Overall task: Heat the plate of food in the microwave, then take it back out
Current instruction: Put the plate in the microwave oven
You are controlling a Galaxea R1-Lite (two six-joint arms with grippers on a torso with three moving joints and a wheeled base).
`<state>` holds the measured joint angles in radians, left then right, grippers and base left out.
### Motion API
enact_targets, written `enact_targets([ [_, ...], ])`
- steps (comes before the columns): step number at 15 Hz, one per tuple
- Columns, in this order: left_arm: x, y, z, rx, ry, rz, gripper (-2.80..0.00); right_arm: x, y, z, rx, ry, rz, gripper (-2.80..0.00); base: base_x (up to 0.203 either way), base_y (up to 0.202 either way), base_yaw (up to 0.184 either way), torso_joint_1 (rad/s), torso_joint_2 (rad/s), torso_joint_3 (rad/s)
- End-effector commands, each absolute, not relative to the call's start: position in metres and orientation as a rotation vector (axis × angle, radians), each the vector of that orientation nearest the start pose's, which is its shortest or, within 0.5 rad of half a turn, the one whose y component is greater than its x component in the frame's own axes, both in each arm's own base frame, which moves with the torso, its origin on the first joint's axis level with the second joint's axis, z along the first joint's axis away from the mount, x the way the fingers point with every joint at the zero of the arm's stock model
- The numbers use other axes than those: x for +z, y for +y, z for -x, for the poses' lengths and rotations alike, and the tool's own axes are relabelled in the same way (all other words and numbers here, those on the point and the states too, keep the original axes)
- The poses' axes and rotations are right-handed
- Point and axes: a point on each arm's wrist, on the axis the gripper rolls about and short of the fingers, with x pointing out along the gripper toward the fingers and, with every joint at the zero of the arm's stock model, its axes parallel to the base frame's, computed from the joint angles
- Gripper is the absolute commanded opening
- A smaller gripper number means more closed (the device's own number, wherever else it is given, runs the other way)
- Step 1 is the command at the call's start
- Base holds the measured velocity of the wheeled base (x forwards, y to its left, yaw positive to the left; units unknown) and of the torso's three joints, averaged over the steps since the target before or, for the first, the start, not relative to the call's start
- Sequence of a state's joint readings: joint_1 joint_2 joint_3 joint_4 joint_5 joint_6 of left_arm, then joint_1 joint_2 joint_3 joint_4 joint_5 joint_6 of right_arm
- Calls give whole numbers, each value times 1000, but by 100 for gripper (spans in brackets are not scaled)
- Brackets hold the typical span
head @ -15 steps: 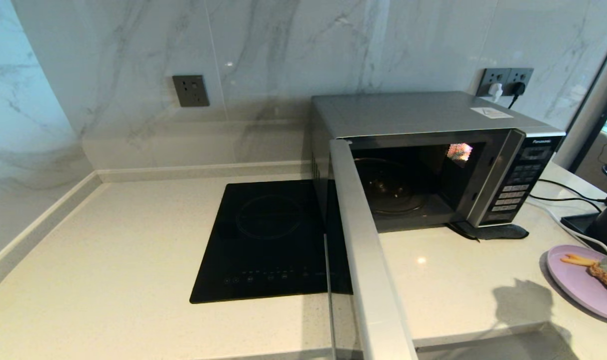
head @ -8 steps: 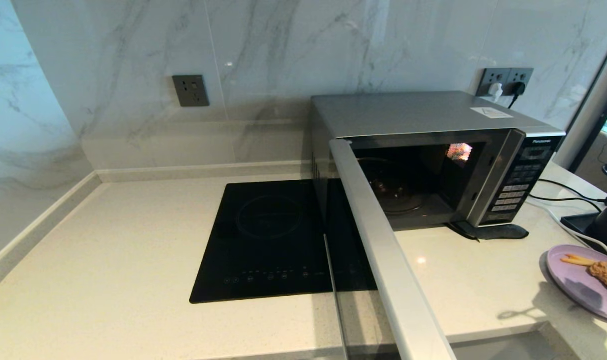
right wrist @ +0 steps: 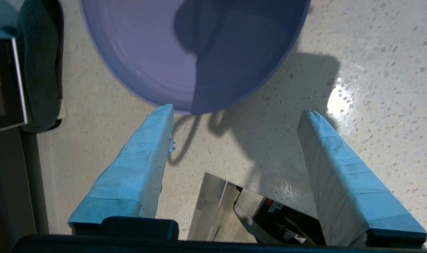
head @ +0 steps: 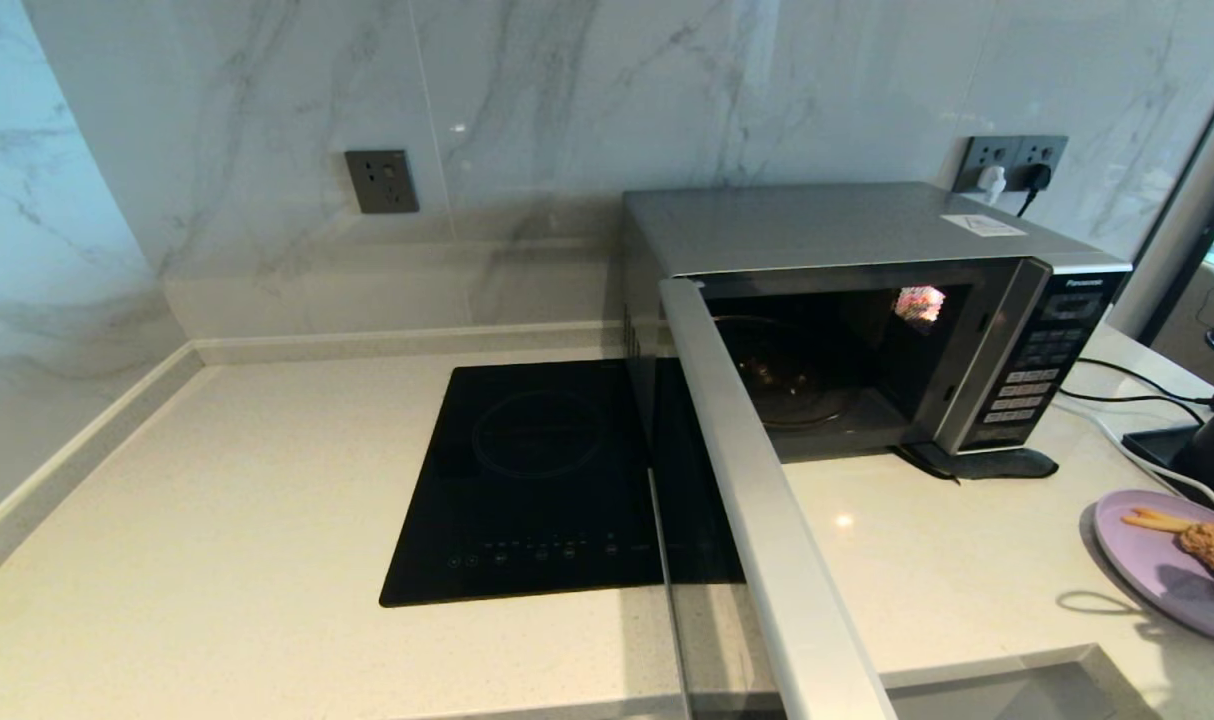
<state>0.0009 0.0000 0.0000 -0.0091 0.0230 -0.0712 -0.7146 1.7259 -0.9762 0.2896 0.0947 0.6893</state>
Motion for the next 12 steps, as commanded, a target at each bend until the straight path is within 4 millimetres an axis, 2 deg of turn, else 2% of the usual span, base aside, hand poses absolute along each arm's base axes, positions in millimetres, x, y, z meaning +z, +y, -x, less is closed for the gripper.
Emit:
enact_targets([
  [1,76,1,23,25,-9,72,-280,129,-199,-219,-951,772,-1088,0,0,0,0,0,0,0],
  [4,76,0,23,24,-9,72,-280,121,-206,-225,-1017,790,-1116,0,0,0,0,0,0,0],
  [10,76,0,23,24,-9,72,-280,148,-202,-226,-1051,851,-1294,0,0,0,0,0,0,0],
  [12,76,0,23,24,-9,72,-280,143,-207,-232,-1062,881,-1342,0,0,0,0,0,0,0],
])
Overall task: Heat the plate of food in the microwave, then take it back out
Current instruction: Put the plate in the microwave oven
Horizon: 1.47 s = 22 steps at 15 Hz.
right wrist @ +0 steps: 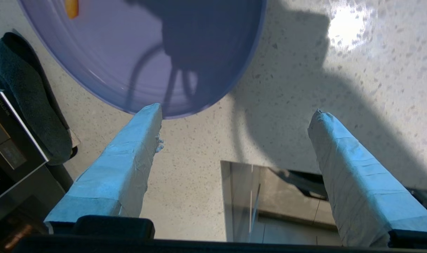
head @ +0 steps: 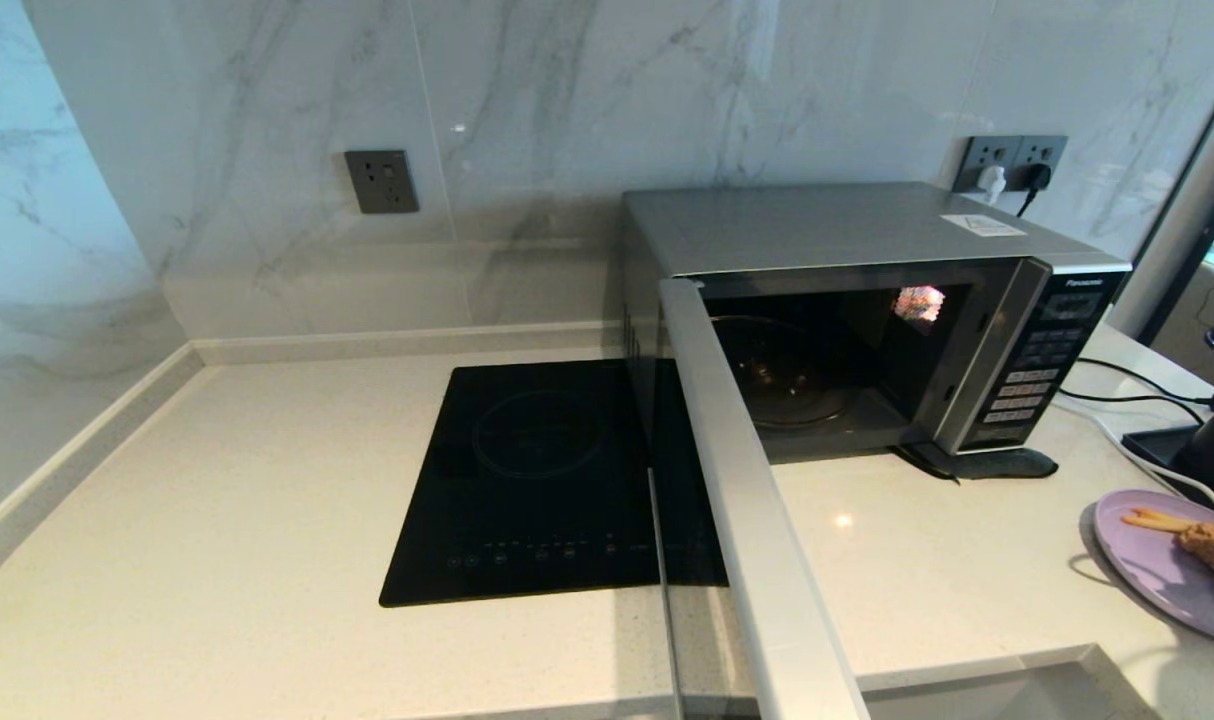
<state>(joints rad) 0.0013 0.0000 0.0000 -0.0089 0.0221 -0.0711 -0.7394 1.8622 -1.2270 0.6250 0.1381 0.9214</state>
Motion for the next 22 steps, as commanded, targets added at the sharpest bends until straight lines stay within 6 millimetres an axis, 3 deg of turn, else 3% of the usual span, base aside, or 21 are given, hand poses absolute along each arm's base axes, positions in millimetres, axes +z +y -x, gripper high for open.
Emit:
enact_targets([
  [1,76,0,23,24,-9,72,-280,139,-210,-235,-1067,892,-1347,0,0,0,0,0,0,0],
  [15,76,0,23,24,-9,72,-280,72,-240,-257,-1167,956,-1367,0,0,0,0,0,0,0],
  [16,76,0,23,24,-9,72,-280,67,-242,-258,-1176,956,-1361,-280,0,0,0,0,0,0],
  [22,76,0,23,24,-9,72,-280,64,-248,-265,-1173,944,-1356,-280,0,0,0,0,0,0],
])
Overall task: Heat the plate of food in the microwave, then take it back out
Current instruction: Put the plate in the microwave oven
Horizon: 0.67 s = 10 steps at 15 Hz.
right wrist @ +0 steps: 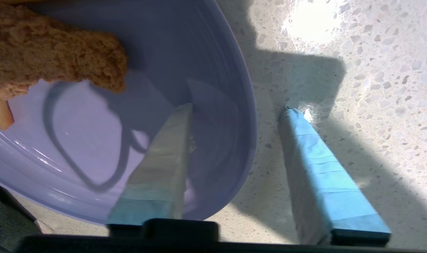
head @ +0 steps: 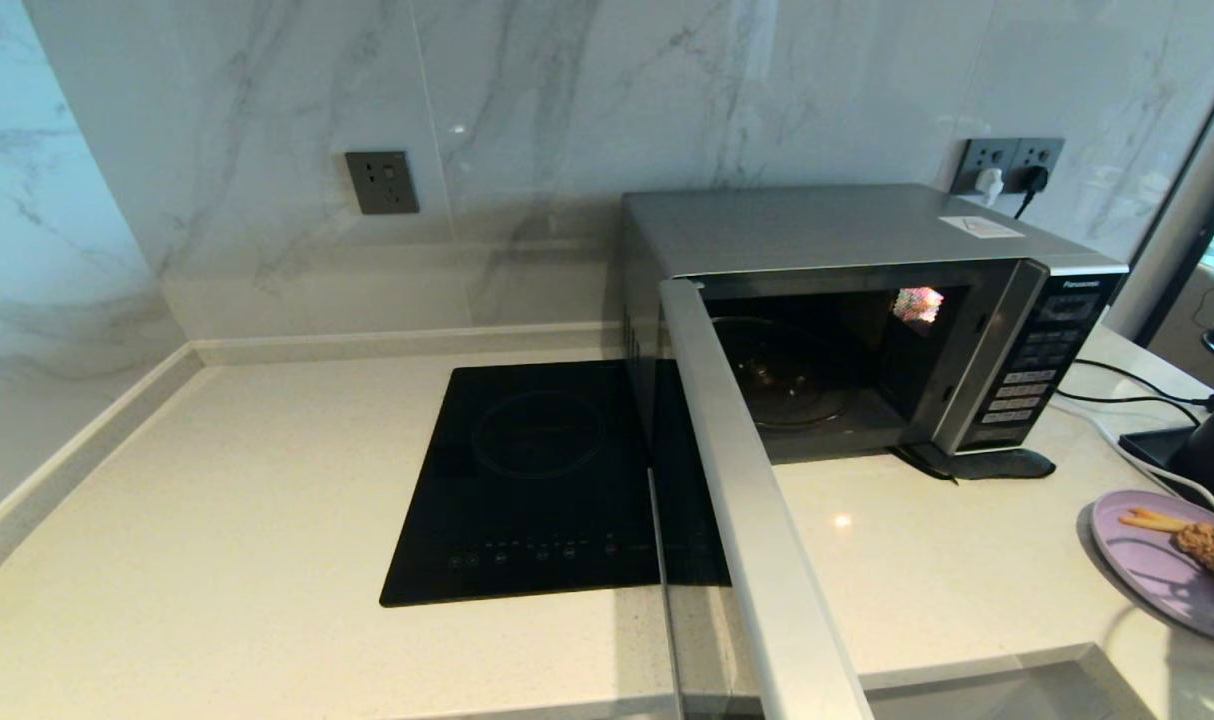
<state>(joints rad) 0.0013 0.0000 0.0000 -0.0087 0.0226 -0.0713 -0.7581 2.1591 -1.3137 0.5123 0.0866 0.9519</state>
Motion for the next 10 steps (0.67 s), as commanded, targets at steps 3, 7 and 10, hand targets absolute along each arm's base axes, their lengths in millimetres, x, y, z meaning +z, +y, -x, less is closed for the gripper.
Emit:
enact_targets([
  [3,76,0,23,24,-9,72,-280,64,-247,-265,-1173,949,-1357,-280,0,0,0,0,0,0],
  [7,76,0,23,24,-9,72,-280,64,-247,-264,-1172,948,-1359,-280,0,0,0,0,0,0],
  [10,76,0,23,24,-9,72,-280,76,-241,-258,-1150,931,-1359,-280,0,0,0,0,0,0],
])
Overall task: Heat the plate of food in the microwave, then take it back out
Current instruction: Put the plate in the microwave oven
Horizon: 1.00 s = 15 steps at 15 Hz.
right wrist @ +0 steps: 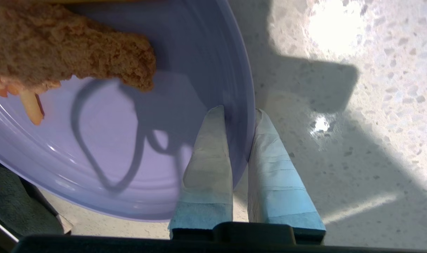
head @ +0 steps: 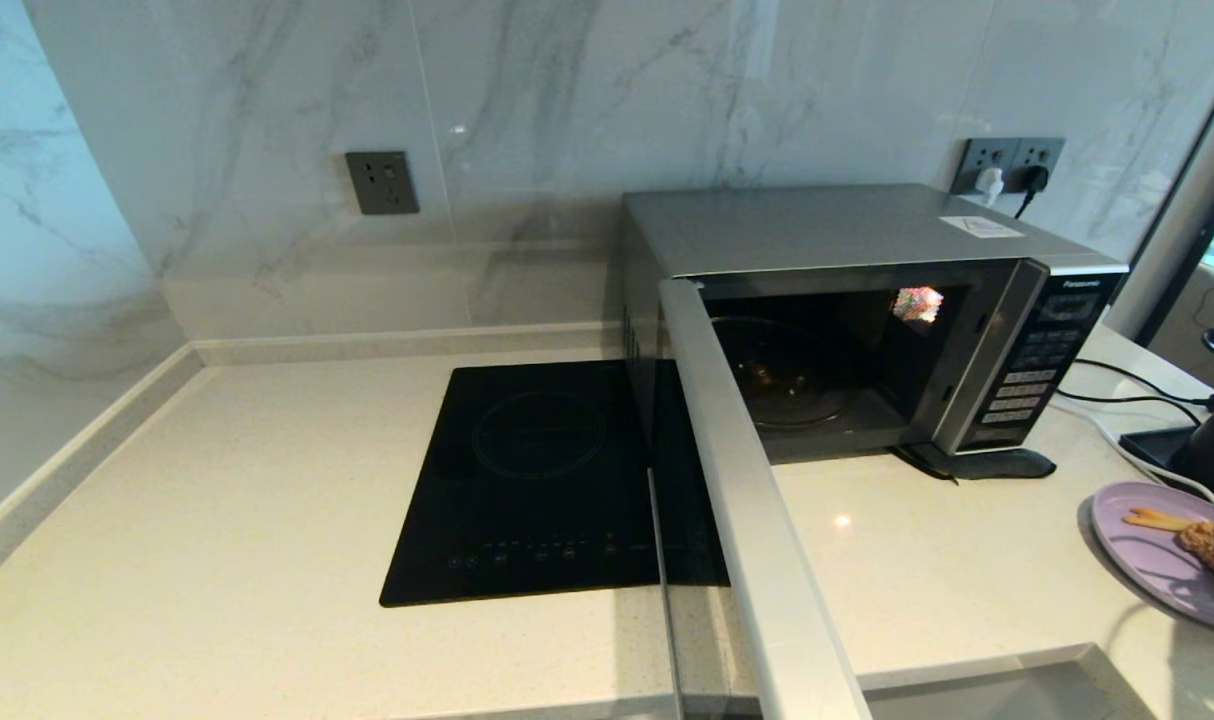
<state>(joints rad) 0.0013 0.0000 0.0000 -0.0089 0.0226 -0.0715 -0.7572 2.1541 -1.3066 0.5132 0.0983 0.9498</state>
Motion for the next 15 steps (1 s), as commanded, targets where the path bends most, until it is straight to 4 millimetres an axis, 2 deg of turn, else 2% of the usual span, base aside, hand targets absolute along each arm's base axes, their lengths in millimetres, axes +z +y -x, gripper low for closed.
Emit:
enact_targets([
  [1,76,0,23,24,-9,72,-280,84,-237,-254,-1129,922,-1358,-280,0,0,0,0,0,0],
  [4,76,0,23,24,-9,72,-280,112,-224,-242,-1037,884,-1337,-280,0,0,0,0,0,0],
  [6,76,0,23,24,-9,72,-280,124,-217,-235,-1016,859,-1328,-280,0,0,0,0,0,0],
  [10,76,0,23,24,-9,72,-280,131,-209,-227,-976,861,-1339,-280,0,0,0,0,0,0],
  [15,76,0,23,24,-9,72,-280,152,-191,-211,-852,831,-1346,-280,0,0,0,0,0,0],
])
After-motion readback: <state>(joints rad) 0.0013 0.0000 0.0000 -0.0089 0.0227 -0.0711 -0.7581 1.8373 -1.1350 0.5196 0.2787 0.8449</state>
